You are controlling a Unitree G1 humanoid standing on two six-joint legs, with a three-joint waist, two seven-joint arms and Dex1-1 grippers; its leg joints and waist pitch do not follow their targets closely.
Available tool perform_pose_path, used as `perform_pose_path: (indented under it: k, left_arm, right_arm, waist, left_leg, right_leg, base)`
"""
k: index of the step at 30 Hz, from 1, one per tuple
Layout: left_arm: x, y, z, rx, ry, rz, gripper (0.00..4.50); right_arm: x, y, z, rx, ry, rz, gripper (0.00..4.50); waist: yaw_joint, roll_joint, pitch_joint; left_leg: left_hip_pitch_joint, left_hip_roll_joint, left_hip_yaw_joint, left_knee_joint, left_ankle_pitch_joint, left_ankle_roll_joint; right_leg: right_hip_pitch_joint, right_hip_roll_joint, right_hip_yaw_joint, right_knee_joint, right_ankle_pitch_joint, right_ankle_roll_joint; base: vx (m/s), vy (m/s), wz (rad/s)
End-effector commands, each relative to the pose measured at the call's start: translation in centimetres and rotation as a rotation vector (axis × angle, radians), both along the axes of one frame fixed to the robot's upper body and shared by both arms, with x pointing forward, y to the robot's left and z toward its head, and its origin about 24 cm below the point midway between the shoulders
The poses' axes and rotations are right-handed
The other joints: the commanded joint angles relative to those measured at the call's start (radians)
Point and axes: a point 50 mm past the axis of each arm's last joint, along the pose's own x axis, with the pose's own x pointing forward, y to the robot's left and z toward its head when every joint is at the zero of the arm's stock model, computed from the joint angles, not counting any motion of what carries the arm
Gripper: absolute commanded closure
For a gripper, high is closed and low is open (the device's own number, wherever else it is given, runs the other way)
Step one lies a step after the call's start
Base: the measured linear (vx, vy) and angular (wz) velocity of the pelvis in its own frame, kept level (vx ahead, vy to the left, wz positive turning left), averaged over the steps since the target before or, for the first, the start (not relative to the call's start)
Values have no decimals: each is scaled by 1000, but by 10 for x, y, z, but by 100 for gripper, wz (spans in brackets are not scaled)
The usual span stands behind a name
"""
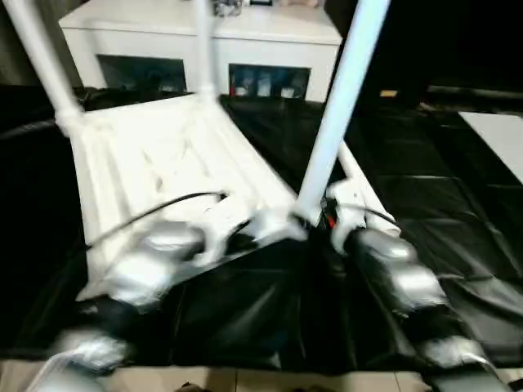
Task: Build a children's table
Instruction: Rotate leg to tighten, then rotate table base
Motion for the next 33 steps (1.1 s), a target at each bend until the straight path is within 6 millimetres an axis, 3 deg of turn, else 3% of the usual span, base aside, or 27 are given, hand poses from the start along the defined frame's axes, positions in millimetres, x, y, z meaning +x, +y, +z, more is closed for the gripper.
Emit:
perform_pose_path:
  k: [1, 3, 4, 6, 7, 8, 9, 10, 11, 12, 13, 14, 16, 17, 19, 21, 22, 23, 24, 25, 26, 27, 28, 29, 30, 31, 33]
  left_arm:
    - [11, -9, 5, 13, -79, 89, 450]
    - [15, -19, 7, 10, -119, 91, 450]
    - [16, -23, 8, 2, -129, 90, 450]
    - [16, -29, 10, -18, -136, 78, 450]
    - [16, -29, 10, -17, -140, 63, 450]
    - [16, -29, 10, -16, -141, 62, 450]
    - [15, -28, 9, -13, -140, 46, 450]
    - [15, -28, 9, -13, -140, 46, 450]
    - [16, -23, 8, -8, -143, 44, 450]
    - [16, -23, 8, -7, -143, 44, 450]
    - [17, -22, 8, -6, -143, 45, 450]
    - [19, -21, 8, -5, -151, 50, 450]
    - [20, -20, 8, -5, -154, 52, 450]
    - [21, -19, 8, -4, -162, 49, 450]
    - [23, -17, 9, -4, -172, 50, 450]
    - [24, -17, 10, -3, -181, 51, 450]
    - [25, -17, 10, -3, -184, 52, 450]
    - [31, -15, 14, 11, -223, 91, 450]
    - [31, -14, 14, 11, -227, 98, 450]
    - [36, -13, 18, 5, -258, 126, 422]
    - [40, -11, 23, -7, -284, 152, 406]
    - [40, -11, 24, -8, -286, 154, 395]
    - [45, -8, 30, -23, -316, 189, 395]
    - [48, -6, 34, -32, -339, 217, 390]
    - [48, -6, 35, -33, -340, 219, 365]
    - [51, -3, 41, -48, -371, 240, 365]
    - [55, 3, 56, -90, -426, 272, 354]
  right_arm:
    - [-7, -11, -26, -36, 128, -174, 181]
    - [-4, -6, -26, -40, 129, -222, 181]
    - [-3, -5, -26, -46, 127, -234, 181]
    - [0, -2, -23, -45, 111, -234, 181]
    - [2, -1, -19, -33, 92, -232, 181]
    - [2, -1, -19, -31, 89, -232, 181]
    - [5, 3, -12, 14, 44, -197, 181]
    - [5, 3, -12, 14, 44, -197, 146]
    - [7, 5, -5, 22, -6, -157, 111]
    - [7, 5, -4, 20, -11, -153, 109]
    - [7, 4, -2, 24, -23, -155, 109]
    - [9, 2, 0, 6, -37, -169, 103]
    - [9, -1, 2, -26, -50, -183, 78]
    - [10, -10, 8, -85, -88, -214, 70]
    - [6, -22, 16, -112, -135, -238, 70]
    - [4, -26, 19, -116, -150, -240, 70]
    - [1, -29, 21, -118, -161, -229, 70]
    - [-5, -33, 21, -135, -167, -191, 70]
    - [-6, -33, 21, -134, -166, -185, 70]
    - [-10, -33, 19, -129, -156, -154, 66]
    - [-13, -32, 17, -133, -147, -128, 66]
    - [-13, -31, 17, -134, -147, -126, 66]
    - [-15, -30, 15, -144, -143, -100, 66]
    - [-17, -28, 15, -147, -140, -85, 66]
    - [-17, -28, 14, -148, -140, -85, 66]
    - [-19, -27, 14, -144, -132, -78, 66]
    - [-22, -23, 13, -128, -115, -56, 66]
  waist:
    - [-13, 10, -51]
    - [-18, 11, -50]
    - [-22, 17, -49]
    - [-21, 35, -43]
    - [-16, 36, -48]
    - [-17, 24, -47]
    - [-19, 20, -45]
    - [-19, 20, -45]
    - [-24, 20, -44]
    - [-24, 24, -43]
    - [-27, 33, -45]
    - [-31, 33, -43]
    - [-32, 31, -43]
    - [-33, 21, -43]
    - [-25, 17, -41]
    - [-28, 28, -36]
    - [-29, 37, -34]
    - [-20, 58, -28]
    - [0, 61, -29]
    - [28, 42, -30]
    - [28, -30, -50]
    - [23, -37, -43]
    - [37, -29, -45]
    - [57, 5, -67]
    - [40, 20, -69]
    - [31, 25, -70]
    - [19, 14, -62]
  left_leg:
    - [54, 41, -44, -79, -606, -74]
    - [67, 39, -44, -74, -644, -71]
    - [71, 43, -49, -81, -683, -71]
    - [52, 63, -56, -121, -767, -88]
    - [34, 76, -57, -150, -797, -96]
    - [52, 58, -41, -133, -791, -99]
    - [86, 33, -35, -80, -750, -84]
    - [86, 33, -35, -80, -750, -84]
    - [63, 33, -46, -68, -649, -49]
    - [57, 38, -48, -75, -648, -49]
    - [35, 56, -61, -104, -684, -66]
    - [22, 64, -65, -128, -738, -91]
    - [28, 62, -61, -134, -768, -105]
    - [53, 46, -51, -105, -734, -93]
    - [65, 35, -45, -76, -643, -62]
    - [54, 44, -56, -85, -633, -53]
    - [46, 52, -60, -100, -666, -58]
    - [7, 85, -59, -173, -787, -90]
    - [-20, 103, -46, -218, -843, -102]
    - [-11, 94, 3, -245, -848, -77]
    - [85, 37, 3, -102, -633, -71]
    - [123, 11, -5, 29, -480, -39]
    - [15, 12, -32, 30, -202, 30]
    - [-42, 37, -55, -48, -79, 1]
    - [-5, 54, -53, -70, -136, -14]
    - [-2, 55, -56, -74, -186, -24]
    - [7, 46, -46, -80, -389, -30]
  right_leg:
    - [-1, -36, 5, -118, -655, -52]
    - [-9, -31, -8, -133, -662, -41]
    - [1, -26, -24, -134, -639, -37]
    - [31, -18, -35, -105, -534, -50]
    - [56, -15, -16, -54, -423, -74]
    - [22, -25, -7, -82, -464, -91]
    - [-15, -48, -20, -140, -625, -71]
    - [-15, -48, -20, -140, -625, -71]
    - [18, -65, -43, -161, -730, -19]
    - [25, -62, -49, -157, -719, -11]
    - [50, -55, -48, -122, -640, -19]
    - [56, -45, -40, -98, -566, -42]
    - [49, -42, -34, -92, -545, -62]
    - [22, -57, -35, -126, -617, -67]
    - [12, -72, -43, -159, -715, -37]
    - [33, -63, -70, -165, -718, -4]
    - [45, -52, -73, -153, -673, -4]
    - [88, -20, -63, -58, -499, -39]
    - [116, -1, -48, 39, -345, -66]
    - [92, 16, -25, 86, -182, -77]
    - [-9, -47, 34, -61, -591, -27]
    - [-65, -118, 30, -154, -864, -24]
    - [29, -159, 78, -138, -952, -20]
    - [85, -106, 44, -66, -645, -51]
    - [36, -46, 22, -44, -332, -100]
    - [37, -35, 20, -32, -245, -132]
    - [32, -31, 17, -47, -295, -182]
  base:
    - [-51, 25, 1]
    - [-51, 28, 2]
    - [0, 0, 0]
    - [-14, 26, -1]
    - [0, 0, 0]
    - [0, 0, 0]
    - [0, 0, 0]
    - [0, 0, 0]
    - [0, 0, 0]
    - [0, 0, 0]
    - [0, 0, 0]
    - [0, 0, 0]
    - [0, 0, 0]
    - [0, 0, 0]
    - [0, 0, 0]
    - [0, 0, 0]
    - [0, 0, 0]
    - [0, 0, 0]
    - [-68, 15, 6]
    - [-9, -55, 21]
    - [-9, -55, 21]
    - [62, -108, 6]
    - [92, -48, -40]
    - [92, -48, -40]
    - [80, -5, -33]
    - [0, 0, 0]
    - [0, 0, 0]
